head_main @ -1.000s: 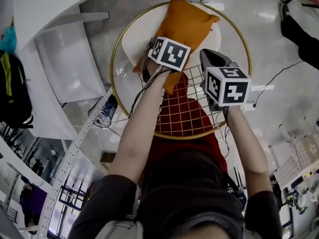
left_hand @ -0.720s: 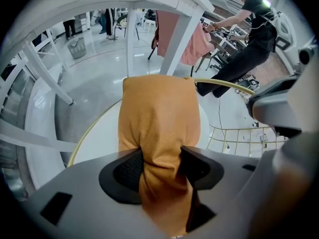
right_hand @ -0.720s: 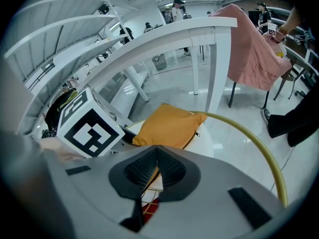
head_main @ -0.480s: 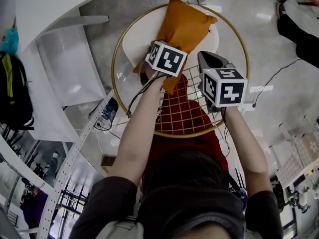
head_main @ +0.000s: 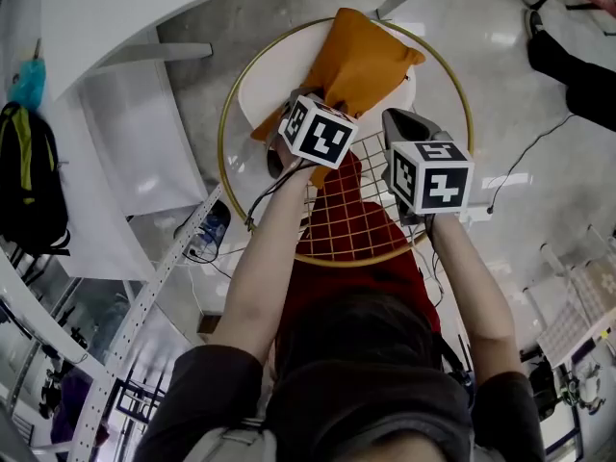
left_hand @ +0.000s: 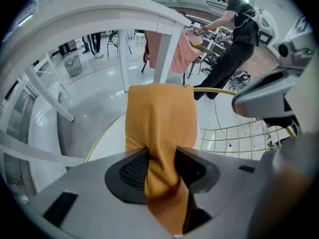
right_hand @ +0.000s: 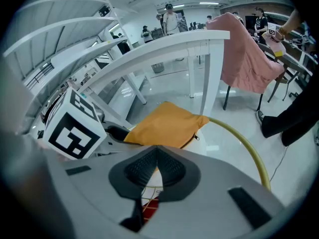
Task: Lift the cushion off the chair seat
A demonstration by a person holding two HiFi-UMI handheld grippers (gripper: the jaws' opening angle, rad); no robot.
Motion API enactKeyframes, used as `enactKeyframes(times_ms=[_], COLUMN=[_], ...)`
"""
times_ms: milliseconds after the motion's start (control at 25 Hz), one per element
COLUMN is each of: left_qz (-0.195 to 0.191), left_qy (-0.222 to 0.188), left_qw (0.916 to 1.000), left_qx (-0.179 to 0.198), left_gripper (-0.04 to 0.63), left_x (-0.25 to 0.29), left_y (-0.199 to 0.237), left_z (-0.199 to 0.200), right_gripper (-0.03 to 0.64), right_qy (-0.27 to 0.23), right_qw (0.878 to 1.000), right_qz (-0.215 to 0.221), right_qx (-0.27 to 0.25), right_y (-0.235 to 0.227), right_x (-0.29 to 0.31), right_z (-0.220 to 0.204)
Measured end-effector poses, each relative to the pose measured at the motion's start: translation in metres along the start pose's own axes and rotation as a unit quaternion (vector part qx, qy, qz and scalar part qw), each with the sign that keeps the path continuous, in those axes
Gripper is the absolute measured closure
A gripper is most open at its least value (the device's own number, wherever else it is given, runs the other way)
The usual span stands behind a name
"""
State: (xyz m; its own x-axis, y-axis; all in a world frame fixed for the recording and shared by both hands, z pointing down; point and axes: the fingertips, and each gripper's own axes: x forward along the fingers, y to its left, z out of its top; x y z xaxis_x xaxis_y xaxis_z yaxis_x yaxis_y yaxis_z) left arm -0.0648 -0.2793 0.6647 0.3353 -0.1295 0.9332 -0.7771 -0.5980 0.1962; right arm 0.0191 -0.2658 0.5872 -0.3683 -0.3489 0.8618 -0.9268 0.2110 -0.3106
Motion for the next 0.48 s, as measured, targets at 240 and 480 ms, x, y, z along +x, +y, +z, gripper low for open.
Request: enactKeyframes(times_ms=[240, 480], left_qz=[-0.002, 0.006], left_qy=[-0.047, -0.095], left_qw=[0.9989, 0.9953], left_qx=[0.008, 0.017], left_gripper=[0.417, 0.417], left_x=[-0.025, -0.052], left_y=[-0.012, -0.019], left_z=[0.015, 0.042], right_gripper=[0.598, 0.598], right_qy=[-0.032, -0.071], right_qw=[0.999, 0.997], right_qz=[-0.016, -0.021], right_qx=[0.015, 0.029], right_y=[-0.006, -0.013], right_x=[-0.023, -0.049], right_z=[0.004, 0.017])
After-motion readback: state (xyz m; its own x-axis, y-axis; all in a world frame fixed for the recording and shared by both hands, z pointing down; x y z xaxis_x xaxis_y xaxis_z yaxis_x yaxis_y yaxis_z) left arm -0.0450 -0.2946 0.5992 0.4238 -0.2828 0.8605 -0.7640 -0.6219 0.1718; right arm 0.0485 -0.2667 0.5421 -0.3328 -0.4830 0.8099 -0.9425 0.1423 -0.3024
